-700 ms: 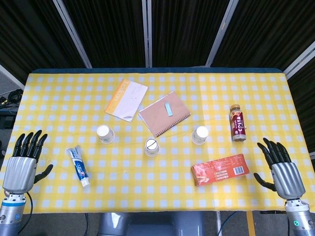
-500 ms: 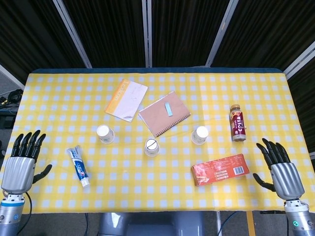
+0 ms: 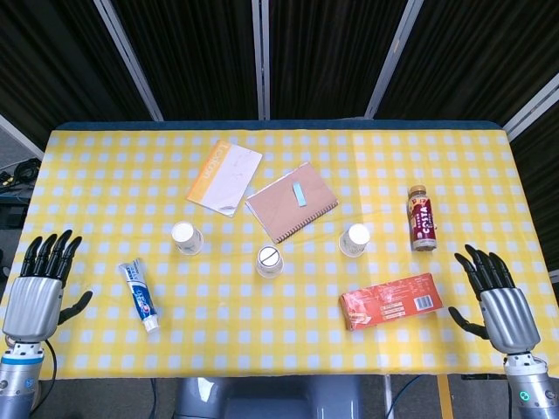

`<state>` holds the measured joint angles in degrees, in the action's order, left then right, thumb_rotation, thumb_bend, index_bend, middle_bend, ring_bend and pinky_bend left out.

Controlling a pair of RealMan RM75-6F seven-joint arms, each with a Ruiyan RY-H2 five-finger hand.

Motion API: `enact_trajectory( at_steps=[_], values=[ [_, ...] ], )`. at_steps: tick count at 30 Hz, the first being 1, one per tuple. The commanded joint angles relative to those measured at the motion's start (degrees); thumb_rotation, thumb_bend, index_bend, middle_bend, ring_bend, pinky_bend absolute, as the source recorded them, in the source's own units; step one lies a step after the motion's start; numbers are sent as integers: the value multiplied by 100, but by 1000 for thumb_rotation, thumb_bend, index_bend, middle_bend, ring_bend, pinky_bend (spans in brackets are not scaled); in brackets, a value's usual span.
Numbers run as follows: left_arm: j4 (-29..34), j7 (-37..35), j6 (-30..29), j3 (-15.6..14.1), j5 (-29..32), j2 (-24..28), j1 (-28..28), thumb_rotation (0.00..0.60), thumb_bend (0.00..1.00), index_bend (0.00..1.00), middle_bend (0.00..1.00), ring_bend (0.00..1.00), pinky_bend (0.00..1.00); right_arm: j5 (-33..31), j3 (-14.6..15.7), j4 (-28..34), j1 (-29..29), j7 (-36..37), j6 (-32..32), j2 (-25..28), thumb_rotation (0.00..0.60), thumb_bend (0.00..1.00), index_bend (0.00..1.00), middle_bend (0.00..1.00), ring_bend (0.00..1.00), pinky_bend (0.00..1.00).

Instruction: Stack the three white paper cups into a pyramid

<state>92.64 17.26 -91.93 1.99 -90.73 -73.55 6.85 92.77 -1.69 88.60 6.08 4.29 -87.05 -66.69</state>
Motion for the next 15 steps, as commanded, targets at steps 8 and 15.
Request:
enact_trajectory(
  at_steps=[8,15],
  values=[
    [22,69,95,-15,-10,-14,7,600,205,0,0,0,0,43,25,19,-18,27,-34,25,600,147,85,0,0,0],
    [63,56,212,73,82,-11,72,600,205,0,0,0,0,36,44,44,-4,11,24,15,600,147,92,0,0,0]
  ],
)
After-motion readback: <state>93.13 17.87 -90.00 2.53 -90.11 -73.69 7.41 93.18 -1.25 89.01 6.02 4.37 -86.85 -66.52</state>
